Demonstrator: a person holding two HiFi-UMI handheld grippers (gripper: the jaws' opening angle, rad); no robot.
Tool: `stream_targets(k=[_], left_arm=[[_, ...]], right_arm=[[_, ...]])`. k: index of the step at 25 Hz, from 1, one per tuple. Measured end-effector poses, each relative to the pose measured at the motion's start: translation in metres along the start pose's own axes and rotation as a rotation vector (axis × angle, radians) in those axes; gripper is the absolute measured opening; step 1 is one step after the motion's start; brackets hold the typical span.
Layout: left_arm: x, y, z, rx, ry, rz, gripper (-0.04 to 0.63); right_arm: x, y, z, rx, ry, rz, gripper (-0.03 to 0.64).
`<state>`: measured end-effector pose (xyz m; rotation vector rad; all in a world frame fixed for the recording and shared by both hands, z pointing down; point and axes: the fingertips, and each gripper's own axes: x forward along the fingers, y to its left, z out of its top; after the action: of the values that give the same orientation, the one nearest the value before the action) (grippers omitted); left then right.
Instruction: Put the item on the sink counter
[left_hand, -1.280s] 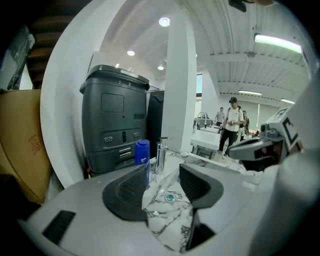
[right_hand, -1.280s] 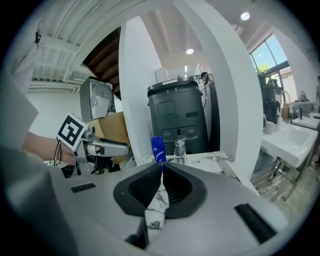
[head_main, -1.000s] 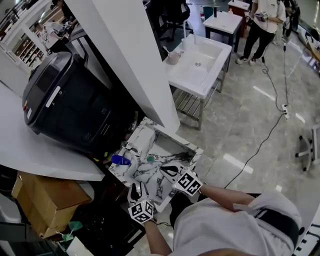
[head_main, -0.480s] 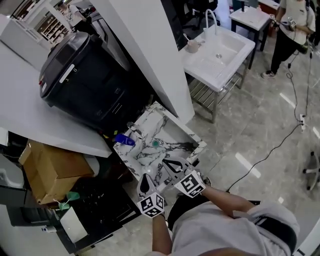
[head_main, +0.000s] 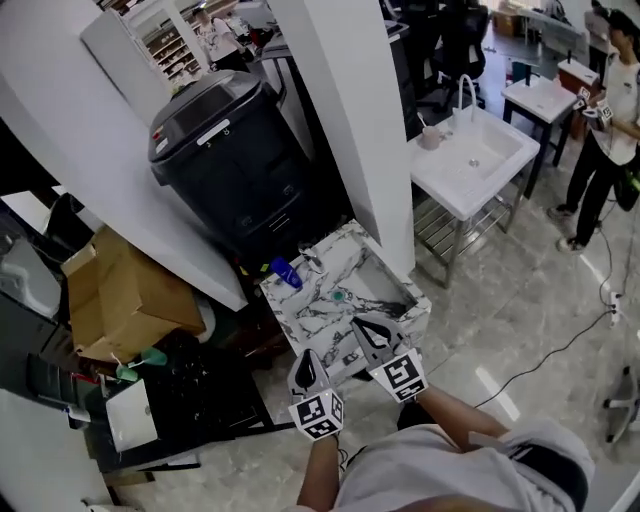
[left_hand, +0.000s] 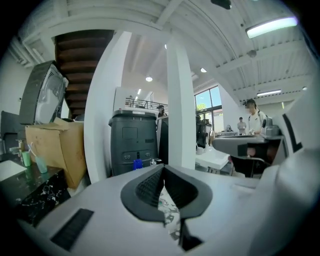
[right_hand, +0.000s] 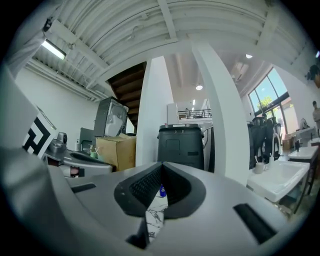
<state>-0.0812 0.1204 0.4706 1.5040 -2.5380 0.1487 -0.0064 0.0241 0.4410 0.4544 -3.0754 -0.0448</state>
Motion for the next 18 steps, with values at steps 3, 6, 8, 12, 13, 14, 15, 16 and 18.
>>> stream_targets(k=[3, 6, 8, 12, 13, 14, 15, 16, 18], left_arm=[[-0.036, 0.004, 0.016, -0.002, -0.055, 0.027, 0.009], [-0.07, -0.005, 0.02, -0.047, -0.092, 0.026, 0.009], [-0.088, -0.013, 0.019, -0.049, -0.112, 0.011, 0.009], [-0.109, -0.026, 0.021, -0.025, -0.129, -0.009, 0.011], [-0.113, -0.028, 0.024, -0.025, -0.135, -0.014, 0.011], [-0.117, -0.031, 0.028, -0.026, -0.142, -0.017, 0.011], [-0.12, -0.034, 0.033, -0.027, -0.151, -0.017, 0.011], [-0.121, -0.035, 0.038, -0.027, -0.16, -0.014, 0.011], [-0.122, -0.037, 0.051, -0.025, -0.179, -0.004, 0.011]], right_arm=[[-0.025, 0.017, 0.023, -0.037, -0.03, -0.014, 0.005], [-0.065, 0.026, 0.037, -0.039, -0.036, -0.042, 0.005], [-0.089, 0.031, 0.04, -0.03, -0.026, -0.071, 0.005], [-0.117, 0.035, 0.049, -0.042, -0.031, -0.118, 0.005], [-0.122, 0.035, 0.054, -0.048, -0.035, -0.132, 0.005], [-0.127, 0.034, 0.059, -0.053, -0.044, -0.146, 0.005], [-0.131, 0.033, 0.065, -0.057, -0.052, -0.155, 0.005], [-0.132, 0.033, 0.07, -0.062, -0.06, -0.156, 0.005], [-0.13, 0.036, 0.078, -0.067, -0.067, -0.138, 0.004]])
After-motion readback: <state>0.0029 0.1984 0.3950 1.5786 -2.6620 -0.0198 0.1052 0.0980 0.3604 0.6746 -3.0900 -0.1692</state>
